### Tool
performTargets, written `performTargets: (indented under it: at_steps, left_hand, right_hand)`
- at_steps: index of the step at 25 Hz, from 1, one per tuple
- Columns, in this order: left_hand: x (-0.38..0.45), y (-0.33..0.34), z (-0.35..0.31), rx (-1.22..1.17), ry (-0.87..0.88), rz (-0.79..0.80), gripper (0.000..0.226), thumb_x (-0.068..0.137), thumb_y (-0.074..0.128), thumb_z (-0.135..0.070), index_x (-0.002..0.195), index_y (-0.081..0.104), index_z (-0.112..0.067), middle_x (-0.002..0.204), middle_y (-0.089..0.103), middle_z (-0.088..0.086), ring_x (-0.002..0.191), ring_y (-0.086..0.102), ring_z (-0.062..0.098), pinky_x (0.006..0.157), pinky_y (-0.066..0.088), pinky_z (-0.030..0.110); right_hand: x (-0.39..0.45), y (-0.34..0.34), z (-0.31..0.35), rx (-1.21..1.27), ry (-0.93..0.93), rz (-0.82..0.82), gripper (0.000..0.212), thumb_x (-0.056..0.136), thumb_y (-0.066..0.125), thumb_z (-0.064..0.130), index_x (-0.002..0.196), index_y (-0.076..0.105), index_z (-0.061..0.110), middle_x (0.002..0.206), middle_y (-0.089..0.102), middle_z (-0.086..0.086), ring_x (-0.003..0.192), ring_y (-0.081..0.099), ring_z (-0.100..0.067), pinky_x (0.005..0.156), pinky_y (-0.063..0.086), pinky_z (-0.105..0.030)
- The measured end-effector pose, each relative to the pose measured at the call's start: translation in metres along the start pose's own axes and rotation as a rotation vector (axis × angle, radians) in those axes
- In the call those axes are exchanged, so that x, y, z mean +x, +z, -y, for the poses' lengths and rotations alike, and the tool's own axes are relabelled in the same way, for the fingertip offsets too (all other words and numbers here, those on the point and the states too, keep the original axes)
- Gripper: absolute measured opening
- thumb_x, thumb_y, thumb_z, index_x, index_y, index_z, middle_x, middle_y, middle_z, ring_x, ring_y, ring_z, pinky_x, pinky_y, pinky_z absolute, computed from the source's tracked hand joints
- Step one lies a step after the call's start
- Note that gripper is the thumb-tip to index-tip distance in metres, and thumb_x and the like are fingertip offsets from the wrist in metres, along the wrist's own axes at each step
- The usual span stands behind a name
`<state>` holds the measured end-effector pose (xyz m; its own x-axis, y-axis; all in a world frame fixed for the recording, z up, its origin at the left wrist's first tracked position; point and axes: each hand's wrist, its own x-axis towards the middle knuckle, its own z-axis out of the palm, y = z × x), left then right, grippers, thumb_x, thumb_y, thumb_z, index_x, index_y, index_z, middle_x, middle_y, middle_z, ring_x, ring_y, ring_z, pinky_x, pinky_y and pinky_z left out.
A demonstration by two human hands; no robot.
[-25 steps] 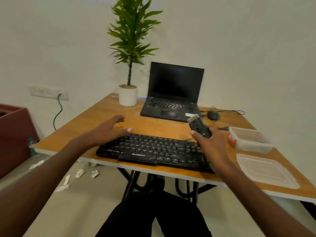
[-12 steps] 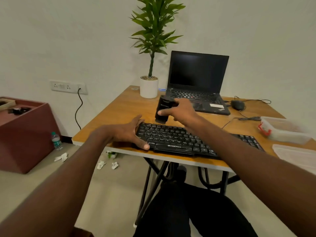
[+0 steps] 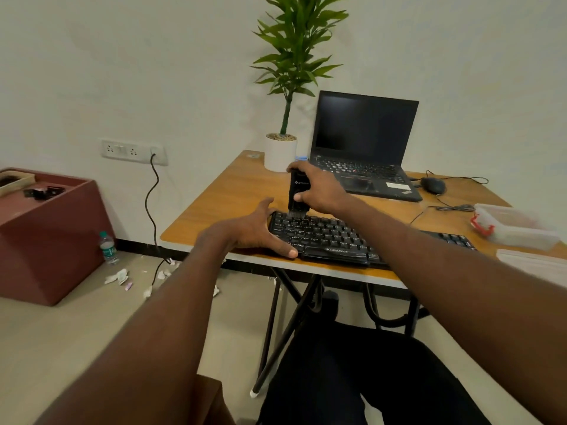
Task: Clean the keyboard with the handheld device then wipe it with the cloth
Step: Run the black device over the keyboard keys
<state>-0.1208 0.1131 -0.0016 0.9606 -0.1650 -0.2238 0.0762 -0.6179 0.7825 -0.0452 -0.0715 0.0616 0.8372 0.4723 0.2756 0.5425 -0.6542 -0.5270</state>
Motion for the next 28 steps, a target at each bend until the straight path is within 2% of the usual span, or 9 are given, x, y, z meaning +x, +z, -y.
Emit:
performTargets:
  at_steps: [2,4,7,13,22,24,26,28]
  left_hand:
    - [-0.002,0.001,-0.001,-0.005,0.004,0.007,0.172,0.043,0.103,-0.063,0.164,-0.017,-0.038,0.175,0.018,-0.006,0.158,0.026,0.027,0.129,0.025,0.055]
    - [-0.004,0.001,-0.004,0.000,0.004,0.017,0.173,0.044,0.102,-0.063,0.164,-0.019,-0.037,0.176,0.016,-0.007,0.159,0.024,0.027,0.129,0.024,0.055]
    - [-0.007,0.001,-0.006,0.003,-0.003,0.005,0.171,0.045,0.103,-0.061,0.164,-0.018,-0.038,0.175,0.019,-0.005,0.158,0.026,0.028,0.129,0.024,0.053]
    - [-0.007,0.000,-0.006,0.019,-0.005,-0.004,0.174,0.039,0.101,-0.068,0.164,-0.016,-0.038,0.176,0.015,-0.003,0.160,0.020,0.030,0.129,0.022,0.056]
    - [-0.004,-0.001,-0.004,0.029,-0.014,-0.008,0.172,0.039,0.101,-0.070,0.165,-0.013,-0.038,0.175,0.020,-0.003,0.159,0.023,0.031,0.128,0.023,0.057]
    - [-0.005,-0.001,-0.005,0.034,-0.004,-0.011,0.170,0.040,0.101,-0.069,0.165,-0.010,-0.039,0.174,0.022,-0.002,0.158,0.023,0.031,0.128,0.023,0.057]
    - [-0.006,-0.001,-0.005,0.039,-0.007,-0.014,0.171,0.040,0.100,-0.069,0.165,-0.011,-0.038,0.174,0.021,-0.001,0.158,0.023,0.031,0.128,0.023,0.056]
    - [-0.007,-0.001,-0.006,0.039,-0.010,-0.010,0.167,0.043,0.100,-0.066,0.165,-0.011,-0.038,0.174,0.022,0.000,0.158,0.024,0.032,0.128,0.023,0.056]
  right_hand:
    - [-0.006,0.000,0.003,0.041,-0.027,-0.027,0.068,0.085,0.076,0.004,0.140,0.051,0.033,0.135,0.058,-0.006,0.121,0.058,-0.027,0.097,0.056,-0.044]
    - [-0.013,-0.001,0.007,0.077,-0.046,0.041,0.066,0.084,0.073,-0.002,0.138,0.052,0.031,0.130,0.057,-0.004,0.120,0.058,-0.027,0.092,0.059,-0.042]
    - [-0.012,-0.011,0.016,-0.129,-0.063,0.044,0.062,0.084,0.073,-0.001,0.136,0.051,0.024,0.131,0.059,-0.011,0.119,0.059,-0.032,0.090,0.058,-0.043]
    - [-0.017,-0.001,0.022,-0.196,-0.098,0.011,0.061,0.084,0.073,0.002,0.133,0.045,0.025,0.122,0.061,-0.014,0.106,0.062,-0.030,0.080,0.061,-0.040]
    - [-0.014,0.010,0.027,-0.243,-0.117,-0.008,0.063,0.084,0.074,0.009,0.135,0.041,0.029,0.123,0.062,-0.016,0.107,0.063,-0.032,0.083,0.060,-0.047]
    - [-0.014,0.010,0.028,-0.221,-0.112,0.011,0.062,0.084,0.074,0.011,0.133,0.042,0.032,0.124,0.062,-0.011,0.111,0.062,-0.032,0.090,0.056,-0.052]
    - [-0.014,0.010,0.029,-0.330,-0.089,-0.021,0.061,0.085,0.073,0.016,0.132,0.041,0.037,0.123,0.064,-0.007,0.113,0.061,-0.031,0.097,0.046,-0.059]
    - [-0.012,0.010,0.026,-0.306,-0.066,-0.036,0.061,0.086,0.072,0.018,0.132,0.040,0.040,0.124,0.064,-0.004,0.113,0.060,-0.030,0.100,0.042,-0.059]
